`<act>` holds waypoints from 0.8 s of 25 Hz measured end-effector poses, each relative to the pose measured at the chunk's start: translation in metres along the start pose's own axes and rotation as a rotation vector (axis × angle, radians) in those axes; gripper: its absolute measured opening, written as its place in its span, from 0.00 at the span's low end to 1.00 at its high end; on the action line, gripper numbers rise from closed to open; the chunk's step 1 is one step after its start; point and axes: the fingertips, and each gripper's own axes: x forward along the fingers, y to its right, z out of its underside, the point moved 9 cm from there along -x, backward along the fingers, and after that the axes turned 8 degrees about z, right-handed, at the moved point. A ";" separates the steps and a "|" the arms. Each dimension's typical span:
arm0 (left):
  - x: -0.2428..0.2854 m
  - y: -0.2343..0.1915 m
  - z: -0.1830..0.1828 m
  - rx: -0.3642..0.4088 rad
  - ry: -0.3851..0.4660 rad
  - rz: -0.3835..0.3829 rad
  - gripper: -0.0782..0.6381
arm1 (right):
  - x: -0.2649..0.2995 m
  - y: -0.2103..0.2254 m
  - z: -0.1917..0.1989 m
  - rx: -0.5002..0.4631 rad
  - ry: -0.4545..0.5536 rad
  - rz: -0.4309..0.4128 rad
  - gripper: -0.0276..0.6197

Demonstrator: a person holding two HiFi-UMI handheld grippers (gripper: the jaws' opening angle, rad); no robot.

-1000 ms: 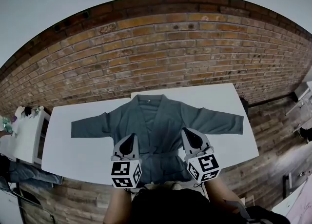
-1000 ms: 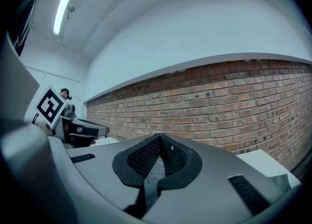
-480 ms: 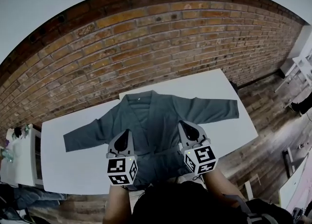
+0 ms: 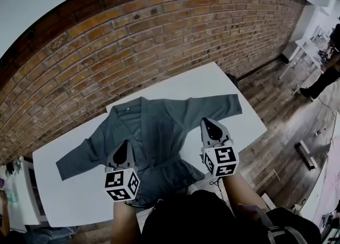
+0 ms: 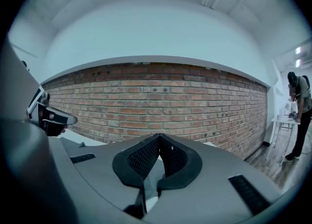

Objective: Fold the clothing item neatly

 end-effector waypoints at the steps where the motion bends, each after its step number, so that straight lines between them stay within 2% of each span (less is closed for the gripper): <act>1: 0.003 0.002 0.000 0.010 -0.004 0.000 0.10 | -0.001 0.008 0.002 -0.002 -0.004 0.016 0.04; 4: 0.014 0.009 -0.001 0.016 -0.013 0.008 0.10 | -0.001 0.037 0.011 0.030 -0.028 0.076 0.04; 12: 0.040 0.038 -0.001 0.039 -0.054 0.025 0.10 | 0.016 0.124 0.050 -0.024 -0.097 0.274 0.04; 17: 0.051 0.050 -0.001 0.047 -0.059 0.008 0.10 | 0.038 0.177 0.096 0.060 -0.176 0.382 0.04; 20: 0.052 0.054 0.000 0.051 -0.058 -0.008 0.10 | 0.049 0.198 0.124 0.065 -0.252 0.409 0.04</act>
